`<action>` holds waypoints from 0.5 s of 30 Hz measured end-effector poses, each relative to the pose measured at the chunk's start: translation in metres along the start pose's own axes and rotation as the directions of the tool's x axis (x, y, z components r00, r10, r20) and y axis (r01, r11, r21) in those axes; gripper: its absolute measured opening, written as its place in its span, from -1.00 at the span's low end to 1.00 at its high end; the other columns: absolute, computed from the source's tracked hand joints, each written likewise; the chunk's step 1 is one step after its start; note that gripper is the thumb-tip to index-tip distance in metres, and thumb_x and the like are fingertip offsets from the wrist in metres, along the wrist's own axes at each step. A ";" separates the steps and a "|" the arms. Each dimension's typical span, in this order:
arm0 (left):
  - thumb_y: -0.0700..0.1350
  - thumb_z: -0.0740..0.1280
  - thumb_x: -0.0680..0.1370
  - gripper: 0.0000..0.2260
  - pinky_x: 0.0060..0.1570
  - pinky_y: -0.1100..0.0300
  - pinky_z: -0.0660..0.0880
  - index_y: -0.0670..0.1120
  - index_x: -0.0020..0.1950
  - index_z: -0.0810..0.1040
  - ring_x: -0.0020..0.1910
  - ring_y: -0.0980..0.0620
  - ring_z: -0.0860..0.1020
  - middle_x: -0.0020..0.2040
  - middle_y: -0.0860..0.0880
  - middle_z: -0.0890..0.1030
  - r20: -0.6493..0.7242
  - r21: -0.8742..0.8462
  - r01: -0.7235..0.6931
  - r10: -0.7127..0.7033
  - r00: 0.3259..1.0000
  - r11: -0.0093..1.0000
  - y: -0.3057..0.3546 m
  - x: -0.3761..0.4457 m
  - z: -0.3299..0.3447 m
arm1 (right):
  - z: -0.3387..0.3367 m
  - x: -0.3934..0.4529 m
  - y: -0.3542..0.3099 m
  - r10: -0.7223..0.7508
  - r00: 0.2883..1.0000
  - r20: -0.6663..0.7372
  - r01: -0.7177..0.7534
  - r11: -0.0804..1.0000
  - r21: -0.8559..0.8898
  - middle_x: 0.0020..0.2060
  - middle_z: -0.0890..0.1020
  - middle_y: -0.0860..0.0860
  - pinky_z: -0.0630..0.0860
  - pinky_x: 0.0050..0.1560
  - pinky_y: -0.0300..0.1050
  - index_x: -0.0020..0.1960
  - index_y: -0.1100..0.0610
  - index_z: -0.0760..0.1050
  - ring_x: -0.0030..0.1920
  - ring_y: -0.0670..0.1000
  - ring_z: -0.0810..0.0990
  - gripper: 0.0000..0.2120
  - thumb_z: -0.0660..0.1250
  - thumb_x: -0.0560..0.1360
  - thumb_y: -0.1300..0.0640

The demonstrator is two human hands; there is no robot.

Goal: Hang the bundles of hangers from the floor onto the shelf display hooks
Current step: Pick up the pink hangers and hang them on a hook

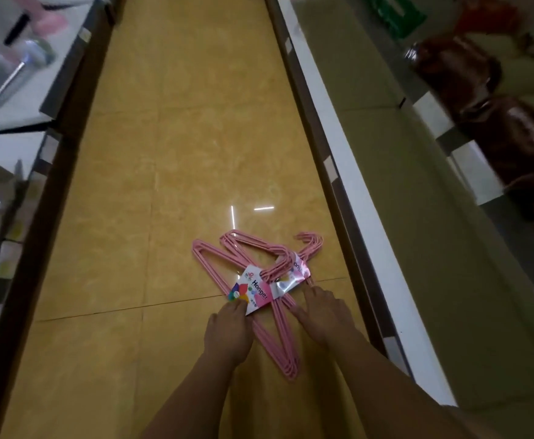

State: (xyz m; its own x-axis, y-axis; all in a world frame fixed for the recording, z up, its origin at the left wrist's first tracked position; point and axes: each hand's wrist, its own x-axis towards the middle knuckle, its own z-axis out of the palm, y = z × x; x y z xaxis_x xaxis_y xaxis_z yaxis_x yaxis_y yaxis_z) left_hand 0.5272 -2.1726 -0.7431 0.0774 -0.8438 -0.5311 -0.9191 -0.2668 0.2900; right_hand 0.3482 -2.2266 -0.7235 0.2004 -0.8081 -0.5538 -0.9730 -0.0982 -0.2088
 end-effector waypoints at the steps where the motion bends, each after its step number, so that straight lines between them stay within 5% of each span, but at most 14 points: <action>1: -0.02 0.04 0.65 -0.57 0.43 0.02 0.20 -0.04 0.52 0.16 0.47 0.02 0.23 0.51 -0.01 0.24 0.005 -0.014 -0.009 0.009 1.000 1.000 -0.001 0.010 0.011 | 0.013 0.011 0.002 0.010 1.000 0.014 -0.010 1.000 -0.001 0.38 0.38 0.07 0.35 0.26 0.00 0.46 0.06 0.18 0.32 0.07 0.40 -0.49 0.04 0.61 -0.18; 10: -0.01 0.10 0.63 -0.58 0.27 0.10 0.38 0.01 0.49 0.21 0.32 -0.01 0.42 0.41 -0.03 0.40 0.022 -0.186 -0.103 0.109 0.994 0.977 -0.009 0.065 0.089 | 0.113 0.078 0.011 0.038 0.991 0.124 -0.027 0.995 -0.093 0.25 0.46 0.12 0.39 0.17 0.02 0.32 0.15 0.31 0.24 0.14 0.42 -0.59 0.07 0.60 -0.09; 15: -0.04 0.14 0.60 -0.53 0.22 0.07 0.44 0.09 0.51 0.16 0.28 -0.04 0.46 0.38 -0.03 0.44 0.037 -0.229 -0.073 0.084 0.996 0.971 -0.017 0.074 0.106 | 0.130 0.088 -0.003 0.091 0.996 0.016 -0.091 0.996 0.000 0.16 0.56 0.09 0.39 0.14 -0.01 0.23 0.13 0.40 0.22 0.12 0.44 -0.66 0.04 0.62 -0.05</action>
State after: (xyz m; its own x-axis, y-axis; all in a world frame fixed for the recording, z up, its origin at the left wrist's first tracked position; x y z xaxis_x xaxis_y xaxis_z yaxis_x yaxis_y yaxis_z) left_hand 0.5072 -2.1815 -0.8720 -0.0144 -0.8452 -0.5343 -0.8093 -0.3039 0.5026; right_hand 0.3838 -2.2217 -0.8764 0.1133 -0.8041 -0.5836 -0.9871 -0.0244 -0.1580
